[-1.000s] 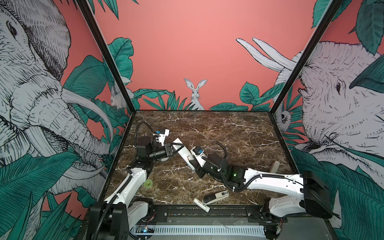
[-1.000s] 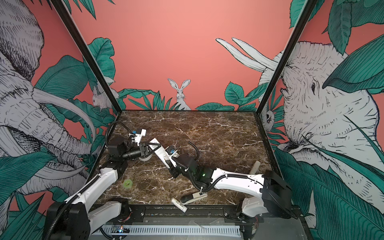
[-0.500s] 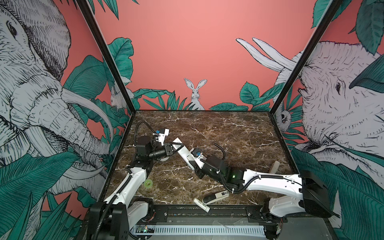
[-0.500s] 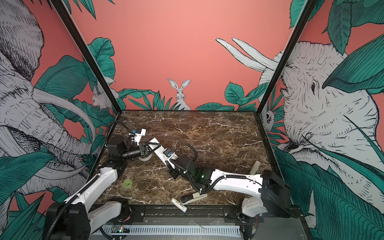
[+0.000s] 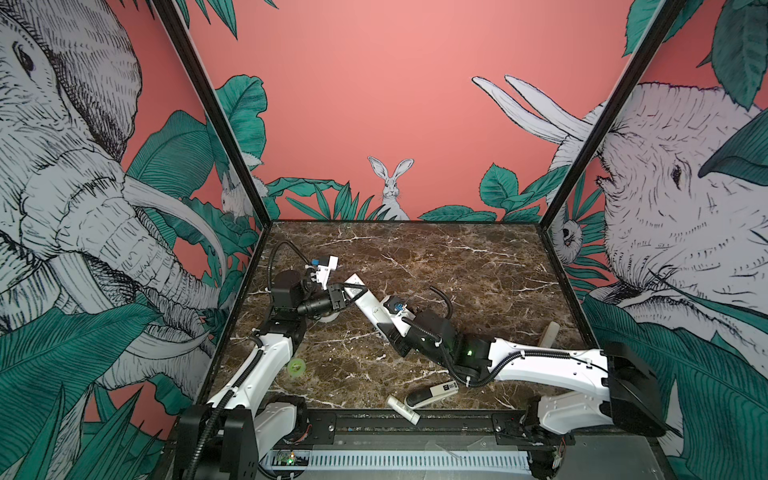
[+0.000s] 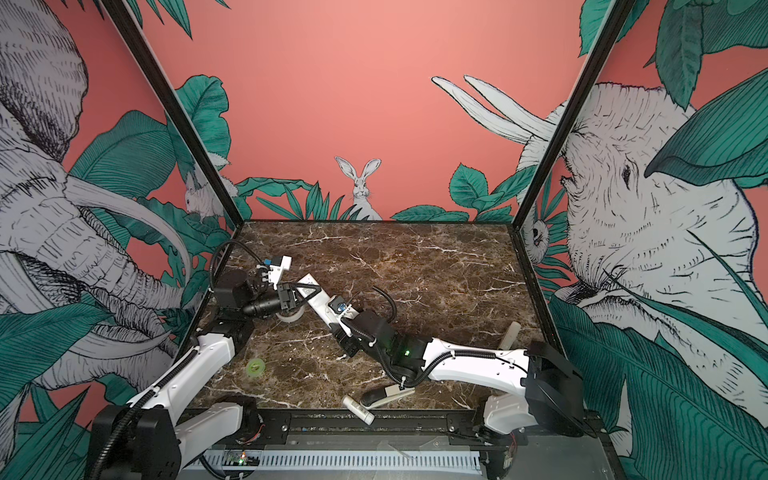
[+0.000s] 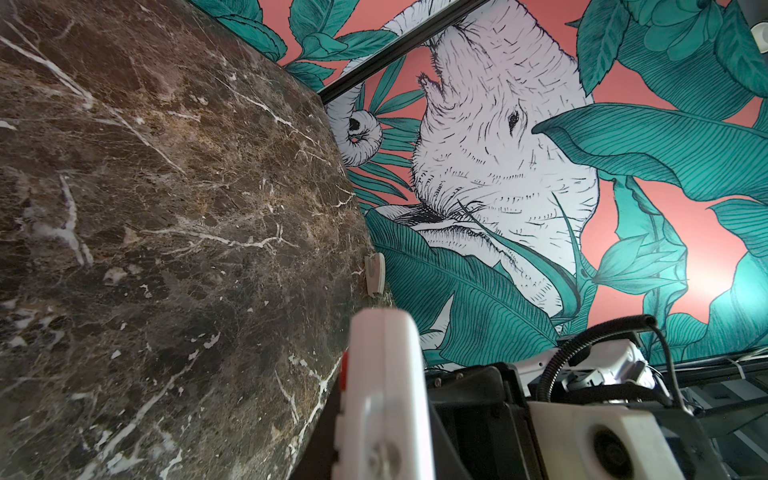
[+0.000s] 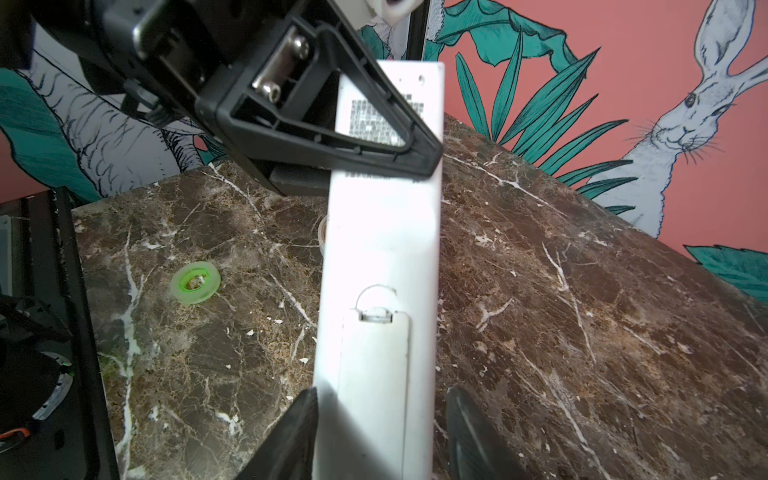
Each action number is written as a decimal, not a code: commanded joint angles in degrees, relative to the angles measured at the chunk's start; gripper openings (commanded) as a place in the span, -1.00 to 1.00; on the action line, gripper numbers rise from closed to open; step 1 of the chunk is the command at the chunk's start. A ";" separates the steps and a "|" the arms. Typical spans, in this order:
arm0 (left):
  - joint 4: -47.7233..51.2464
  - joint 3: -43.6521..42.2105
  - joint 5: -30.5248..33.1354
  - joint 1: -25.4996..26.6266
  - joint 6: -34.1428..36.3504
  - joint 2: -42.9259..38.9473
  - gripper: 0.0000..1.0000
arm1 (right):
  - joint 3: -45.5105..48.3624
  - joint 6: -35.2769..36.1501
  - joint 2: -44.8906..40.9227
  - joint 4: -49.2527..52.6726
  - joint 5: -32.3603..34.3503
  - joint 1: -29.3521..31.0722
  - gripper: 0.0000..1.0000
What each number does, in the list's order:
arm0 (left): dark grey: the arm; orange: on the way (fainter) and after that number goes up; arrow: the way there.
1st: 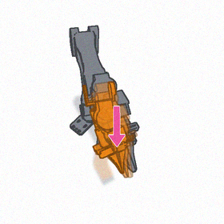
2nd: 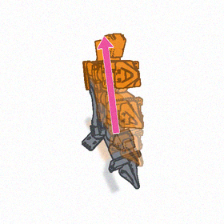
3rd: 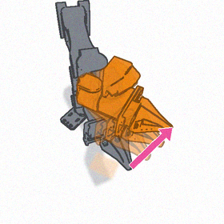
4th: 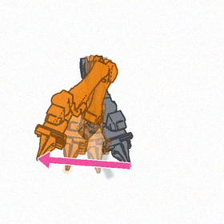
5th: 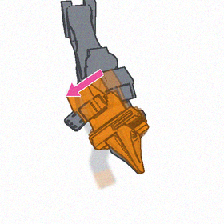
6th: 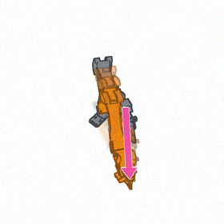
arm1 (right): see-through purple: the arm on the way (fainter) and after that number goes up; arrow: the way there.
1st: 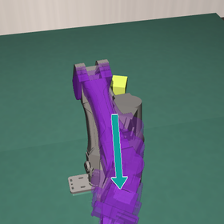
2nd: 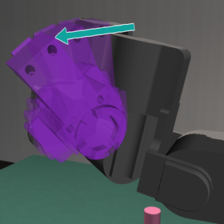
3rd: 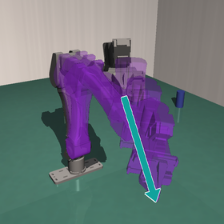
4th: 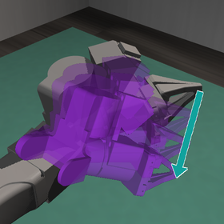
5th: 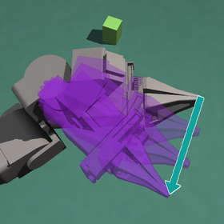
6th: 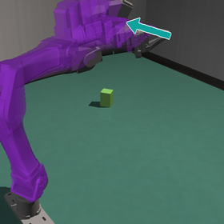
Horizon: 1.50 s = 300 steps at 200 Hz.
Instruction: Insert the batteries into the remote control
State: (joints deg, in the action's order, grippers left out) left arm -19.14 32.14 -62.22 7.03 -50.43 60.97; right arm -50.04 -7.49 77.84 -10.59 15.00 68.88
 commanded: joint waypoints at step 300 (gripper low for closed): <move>5.11 2.36 -2.05 0.81 5.62 -2.52 -1.00 | 1.92 -25.38 5.17 -10.26 -46.34 -21.16 -0.04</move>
State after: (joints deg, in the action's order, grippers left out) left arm -14.79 33.41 -62.94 7.57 -45.45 60.14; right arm -48.71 -34.30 84.77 -20.93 -33.34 48.51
